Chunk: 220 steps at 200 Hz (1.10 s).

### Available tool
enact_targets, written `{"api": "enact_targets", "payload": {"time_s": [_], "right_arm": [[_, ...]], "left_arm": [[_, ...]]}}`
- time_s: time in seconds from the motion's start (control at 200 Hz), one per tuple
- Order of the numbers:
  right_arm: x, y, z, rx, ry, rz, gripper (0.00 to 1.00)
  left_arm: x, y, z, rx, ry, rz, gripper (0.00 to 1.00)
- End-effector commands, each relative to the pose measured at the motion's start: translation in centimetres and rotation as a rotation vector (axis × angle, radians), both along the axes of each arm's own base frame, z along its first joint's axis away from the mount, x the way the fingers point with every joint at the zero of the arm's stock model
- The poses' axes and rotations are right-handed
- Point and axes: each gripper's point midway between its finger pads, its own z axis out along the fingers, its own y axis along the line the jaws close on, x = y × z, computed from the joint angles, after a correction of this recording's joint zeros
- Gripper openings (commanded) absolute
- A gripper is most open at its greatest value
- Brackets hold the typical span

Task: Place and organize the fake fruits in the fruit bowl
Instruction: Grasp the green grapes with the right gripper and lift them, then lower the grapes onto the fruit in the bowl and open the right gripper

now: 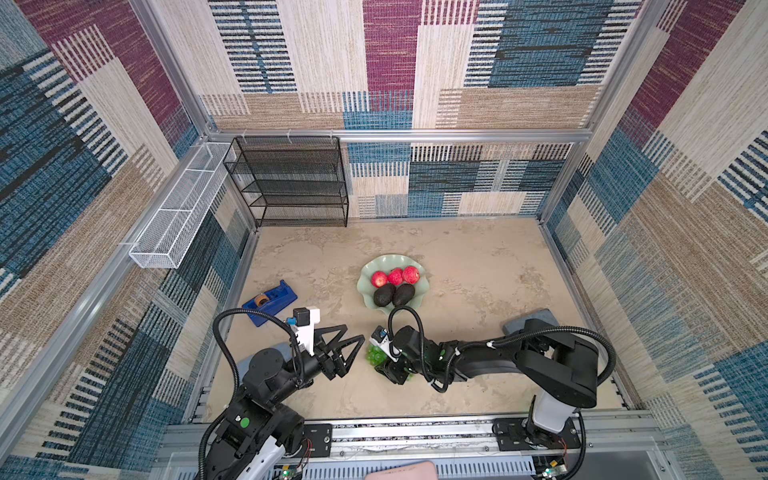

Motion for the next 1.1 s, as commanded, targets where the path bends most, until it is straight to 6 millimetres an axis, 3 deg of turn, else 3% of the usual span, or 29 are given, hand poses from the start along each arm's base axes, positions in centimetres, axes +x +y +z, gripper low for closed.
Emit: {"api": "enact_targets", "payload": {"time_s": [0.0, 0.12, 0.356, 0.466, 0.621, 0.746, 0.902, 1.097], "right_arm": [[-0.2, -0.4, 0.3, 0.009, 0.034, -0.041, 0.45], [0.6, -0.8, 3.7, 0.068, -0.014, -0.095, 0.4], [2.3, -2.8, 12.5, 0.234, -0.111, -0.215, 0.37], [4.1, -4.0, 15.4, 0.261, -0.142, -0.283, 0.37], [8.2, -5.2, 18.7, 0.278, -0.18, -0.371, 0.37], [12.3, -6.1, 19.3, 0.249, -0.198, -0.441, 0.38], [16.6, -5.5, 19.0, 0.201, -0.241, -0.465, 0.38], [21.4, -3.4, 14.5, 0.116, -0.211, -0.483, 0.38]], "left_arm": [[0.2, 0.4, 0.3, 0.017, -0.023, 0.028, 0.87], [0.4, 0.6, 0.6, 0.023, -0.029, 0.045, 0.87], [0.6, 0.7, 0.9, 0.033, -0.043, 0.054, 0.88], [0.5, 0.6, 1.1, 0.027, -0.047, 0.043, 0.88], [0.6, 0.5, 1.2, 0.029, -0.054, 0.044, 0.88], [0.7, 0.4, 1.1, 0.034, -0.044, 0.041, 0.89], [0.8, 0.5, 0.6, 0.043, -0.031, 0.048, 0.89], [0.8, 0.6, 0.1, 0.05, -0.014, 0.053, 0.89]]}}
